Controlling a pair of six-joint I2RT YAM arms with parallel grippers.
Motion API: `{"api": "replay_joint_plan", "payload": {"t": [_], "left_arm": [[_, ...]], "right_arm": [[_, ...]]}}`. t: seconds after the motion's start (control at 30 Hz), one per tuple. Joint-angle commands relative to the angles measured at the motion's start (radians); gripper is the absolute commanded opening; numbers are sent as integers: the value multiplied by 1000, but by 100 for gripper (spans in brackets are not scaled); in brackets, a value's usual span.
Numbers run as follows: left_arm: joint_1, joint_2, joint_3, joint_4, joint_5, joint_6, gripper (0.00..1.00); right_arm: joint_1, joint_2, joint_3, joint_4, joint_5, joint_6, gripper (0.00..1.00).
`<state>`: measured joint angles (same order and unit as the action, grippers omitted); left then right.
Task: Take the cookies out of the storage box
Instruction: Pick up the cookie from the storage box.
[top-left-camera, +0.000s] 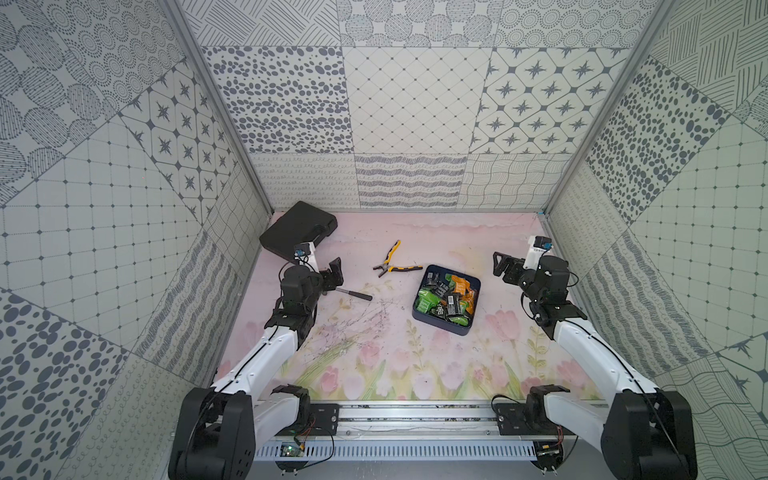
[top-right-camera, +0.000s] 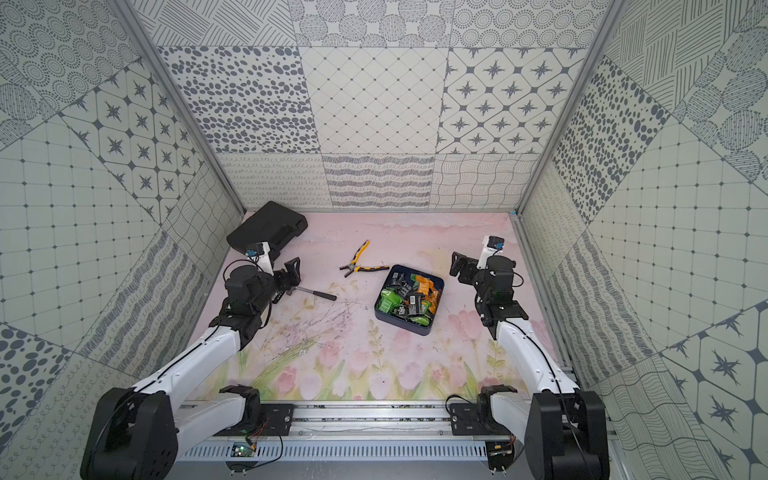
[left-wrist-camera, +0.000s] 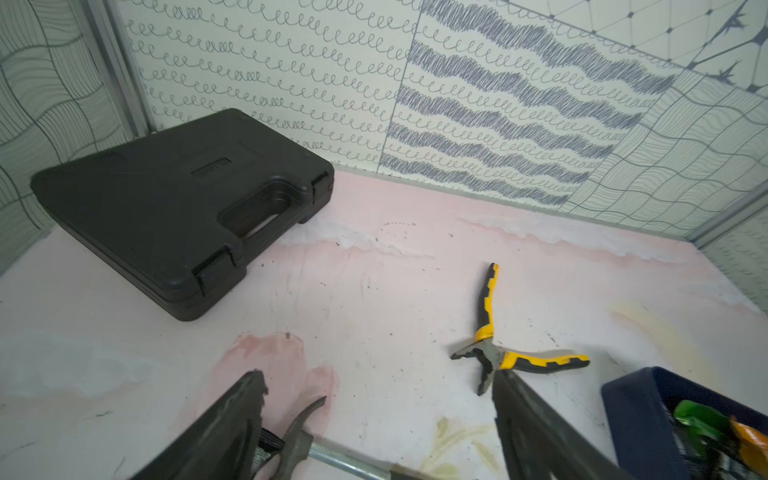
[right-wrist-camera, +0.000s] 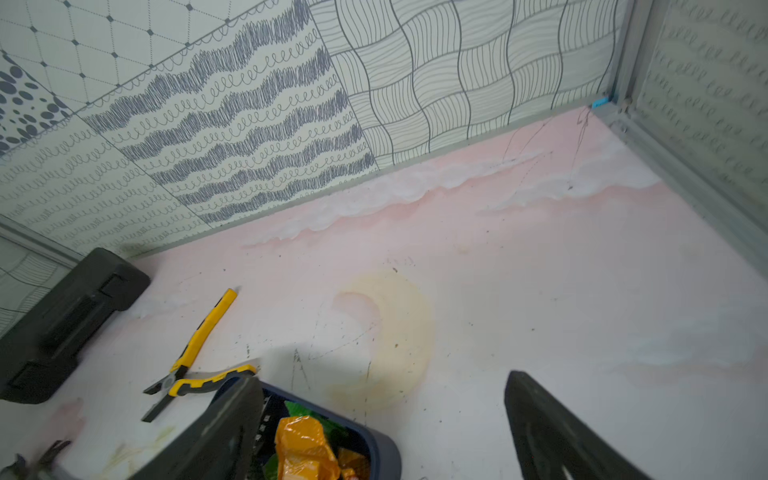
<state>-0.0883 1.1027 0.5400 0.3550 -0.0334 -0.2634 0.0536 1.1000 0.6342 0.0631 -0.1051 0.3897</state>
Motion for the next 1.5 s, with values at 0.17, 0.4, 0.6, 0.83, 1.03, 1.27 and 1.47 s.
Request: {"api": "replay_joint_plan", "payload": {"t": [0.17,0.4,0.6,0.83,1.03,1.27,1.47], "left_arm": [[-124,-25,20,-283,109,-349,88],[-142,-35,-9,-298,94,-451,88],[-141,-64,-36,-316,46,-488,89],[-140,-85,-58,-332,17,-539,89],[-141,-115,-63,-366,-5,-547,89],[-139,-147,-71,-387,-27,-559,89],[-141,-150,-70,-393,-36,-564,89]], "right_arm": [[165,21,202,-530,-5,12,86],[432,162,358,-755,179,-21,86],[537,294,408,-805,223,4,80],[566,448,472,-835,234,8,74],[570,545,513,-861,280,11,69],[570,596,533,-861,311,13,62],[571,630,548,-859,315,8,55]]}}
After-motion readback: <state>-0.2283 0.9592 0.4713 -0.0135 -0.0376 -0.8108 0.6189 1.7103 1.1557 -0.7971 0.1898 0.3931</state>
